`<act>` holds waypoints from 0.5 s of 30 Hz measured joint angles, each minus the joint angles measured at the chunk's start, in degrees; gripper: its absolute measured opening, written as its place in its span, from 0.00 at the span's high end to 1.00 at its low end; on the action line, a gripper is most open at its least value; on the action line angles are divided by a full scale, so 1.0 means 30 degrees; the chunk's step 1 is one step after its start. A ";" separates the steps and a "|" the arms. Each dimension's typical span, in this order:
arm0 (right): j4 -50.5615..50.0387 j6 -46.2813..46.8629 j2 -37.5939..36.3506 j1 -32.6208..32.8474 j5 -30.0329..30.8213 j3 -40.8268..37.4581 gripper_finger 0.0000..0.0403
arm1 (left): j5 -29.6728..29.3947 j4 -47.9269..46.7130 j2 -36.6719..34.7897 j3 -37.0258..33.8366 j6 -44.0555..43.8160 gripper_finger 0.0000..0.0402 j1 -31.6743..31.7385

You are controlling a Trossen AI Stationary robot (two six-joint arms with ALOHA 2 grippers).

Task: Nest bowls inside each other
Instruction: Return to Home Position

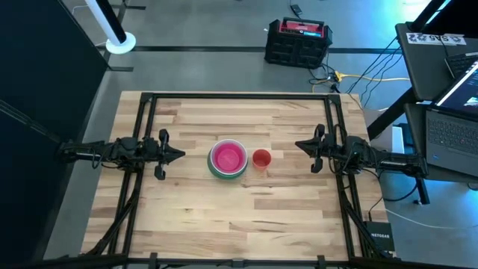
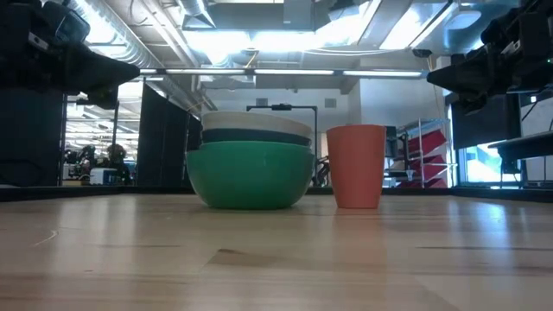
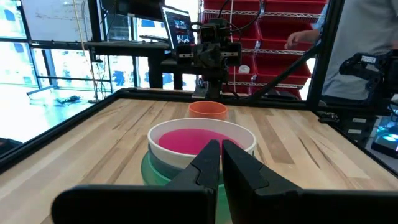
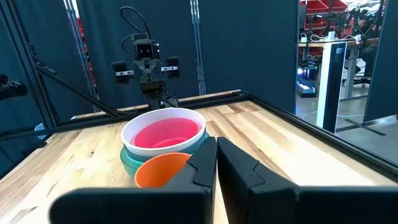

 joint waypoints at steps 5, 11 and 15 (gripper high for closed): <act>0.0000 0.0000 0.0000 0.0000 0.0000 0.0000 1.00 | 0.0000 0.0000 0.0000 0.0000 0.0000 1.00 0.0000; 0.0000 0.0000 0.0000 0.0000 0.0000 0.0000 1.00 | -0.0003 0.0000 0.0000 0.0000 -0.0005 1.00 0.0000; 0.0000 0.0000 0.0000 0.0000 0.0000 0.0000 1.00 | 0.0000 0.0000 -0.0002 0.0000 0.0000 1.00 0.0000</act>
